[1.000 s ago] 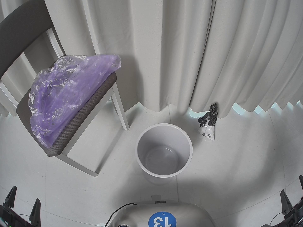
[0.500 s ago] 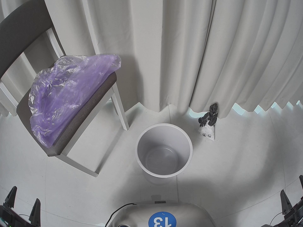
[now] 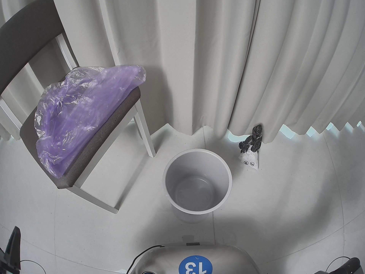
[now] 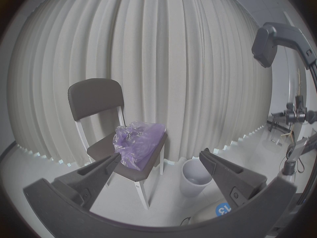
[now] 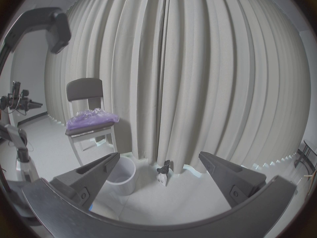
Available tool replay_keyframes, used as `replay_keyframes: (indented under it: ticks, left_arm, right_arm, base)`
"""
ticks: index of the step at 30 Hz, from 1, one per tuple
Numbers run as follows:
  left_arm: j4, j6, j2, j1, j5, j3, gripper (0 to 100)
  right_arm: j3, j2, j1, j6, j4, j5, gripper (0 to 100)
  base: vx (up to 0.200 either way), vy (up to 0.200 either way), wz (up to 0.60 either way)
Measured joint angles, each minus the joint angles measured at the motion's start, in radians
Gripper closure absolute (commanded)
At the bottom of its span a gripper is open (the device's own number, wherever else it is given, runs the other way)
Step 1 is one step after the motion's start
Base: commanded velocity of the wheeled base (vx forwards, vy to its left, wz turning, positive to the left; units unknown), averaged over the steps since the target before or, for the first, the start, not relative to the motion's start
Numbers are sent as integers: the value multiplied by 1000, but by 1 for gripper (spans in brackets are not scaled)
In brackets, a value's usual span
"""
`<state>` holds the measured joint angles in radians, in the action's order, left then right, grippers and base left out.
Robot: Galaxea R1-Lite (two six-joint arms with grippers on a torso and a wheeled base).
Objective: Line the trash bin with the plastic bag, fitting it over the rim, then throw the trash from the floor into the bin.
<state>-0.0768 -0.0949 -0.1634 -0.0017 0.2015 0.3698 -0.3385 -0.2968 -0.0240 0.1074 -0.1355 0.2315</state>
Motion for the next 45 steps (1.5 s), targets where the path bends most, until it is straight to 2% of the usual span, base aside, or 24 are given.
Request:
replay_keyframes:
  ticks: [4,8,16,21,32,45]
  left_arm:
    - [-16,-113,-138,17,-51,51,0]
    - [-20,-188,-294,32,-117,94,0]
    - [-20,-334,-643,47,-302,183,0]
    - [-12,-363,-815,37,-349,235,0]
    - [155,-379,-1047,22,-378,283,0]
    - [208,-428,-1169,22,-472,333,0]
  right_arm:
    - [-51,-141,-2,-59,-97,7,0]
    - [-91,-261,-2,-140,-188,3,0]
    - [-166,-471,-1,-255,-274,-71,0]
    - [-188,-544,0,-284,-290,-87,0]
    - [-197,-595,1,-295,-297,-89,0]
    - [-201,-606,1,-295,-297,-88,0]
  base:
    - [0,0,0]
    - [0,0,0]
    - [0,0,0]
    - [0,0,0]
    - [0,0,0]
    - [0,0,0]
